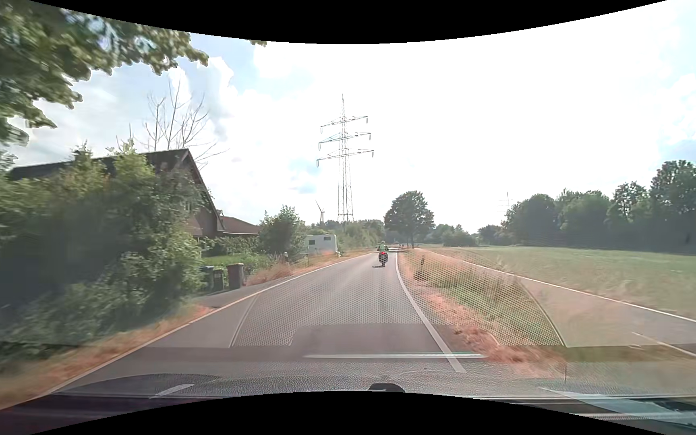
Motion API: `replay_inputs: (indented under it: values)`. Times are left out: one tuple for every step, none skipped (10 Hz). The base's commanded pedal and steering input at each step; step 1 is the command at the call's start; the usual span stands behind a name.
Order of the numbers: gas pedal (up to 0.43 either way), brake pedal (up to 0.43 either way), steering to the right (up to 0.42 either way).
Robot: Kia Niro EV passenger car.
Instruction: Follow the waypoints while adhering to traffic rules and regulations
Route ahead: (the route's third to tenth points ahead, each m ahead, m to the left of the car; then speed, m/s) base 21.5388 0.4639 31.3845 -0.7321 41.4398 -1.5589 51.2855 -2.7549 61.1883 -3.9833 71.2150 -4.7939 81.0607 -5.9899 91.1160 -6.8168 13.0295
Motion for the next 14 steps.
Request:
replay_inputs:
  values:
    - [0.177,0.0,0.024]
    - [0.177,0.0,0.023]
    - [0.177,0.0,0.021]
    - [0.177,0.0,0.021]
    - [0.177,0.0,0.021]
    - [0.169,0.0,0.02]
    - [0.169,0.0,0.018]
    - [0.169,0.0,0.018]
    - [0.169,0.0,0.018]
    - [0.169,0.0,0.018]
    - [0.169,0.0,0.017]
    - [0.169,0.0,0.016]
    - [0.169,0.0,0.016]
    - [0.169,0.0,0.015]
